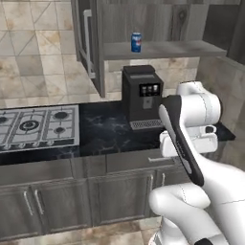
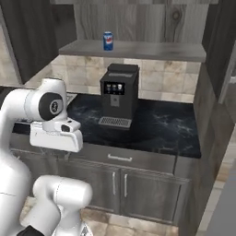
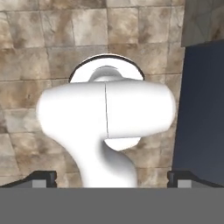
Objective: Sort all alcoholic drinks to one cabinet, and non-alcoholic drinks to the other.
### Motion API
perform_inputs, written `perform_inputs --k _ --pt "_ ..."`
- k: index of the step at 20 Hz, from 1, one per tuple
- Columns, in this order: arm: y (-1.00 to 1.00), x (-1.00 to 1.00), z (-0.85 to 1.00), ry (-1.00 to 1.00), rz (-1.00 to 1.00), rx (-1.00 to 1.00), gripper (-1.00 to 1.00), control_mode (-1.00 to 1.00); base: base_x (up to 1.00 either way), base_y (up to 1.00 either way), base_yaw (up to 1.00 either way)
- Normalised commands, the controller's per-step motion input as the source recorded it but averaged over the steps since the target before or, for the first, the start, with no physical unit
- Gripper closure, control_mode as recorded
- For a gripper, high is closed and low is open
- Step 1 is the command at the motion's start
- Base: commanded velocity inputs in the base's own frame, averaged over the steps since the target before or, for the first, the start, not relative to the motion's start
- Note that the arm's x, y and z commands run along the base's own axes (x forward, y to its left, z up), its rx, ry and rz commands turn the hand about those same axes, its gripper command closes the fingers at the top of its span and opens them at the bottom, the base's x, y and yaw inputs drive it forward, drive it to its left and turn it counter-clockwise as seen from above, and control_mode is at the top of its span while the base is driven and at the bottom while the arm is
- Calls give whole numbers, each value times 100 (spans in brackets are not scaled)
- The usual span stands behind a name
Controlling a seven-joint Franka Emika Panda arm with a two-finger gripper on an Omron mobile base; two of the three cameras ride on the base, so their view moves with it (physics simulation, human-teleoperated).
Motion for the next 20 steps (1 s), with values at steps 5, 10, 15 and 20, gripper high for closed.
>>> perform_inputs --k 5,10,15,20 --pt "0 0 0 0 0 0 -100 100 -40 31 63" --pt "0 0 0 0 0 0 -100 100 0 42 96" --pt "0 0 0 0 0 0 -100 100 0 33 99" --pt "0 0 0 0 0 0 -100 100 0 30 100"
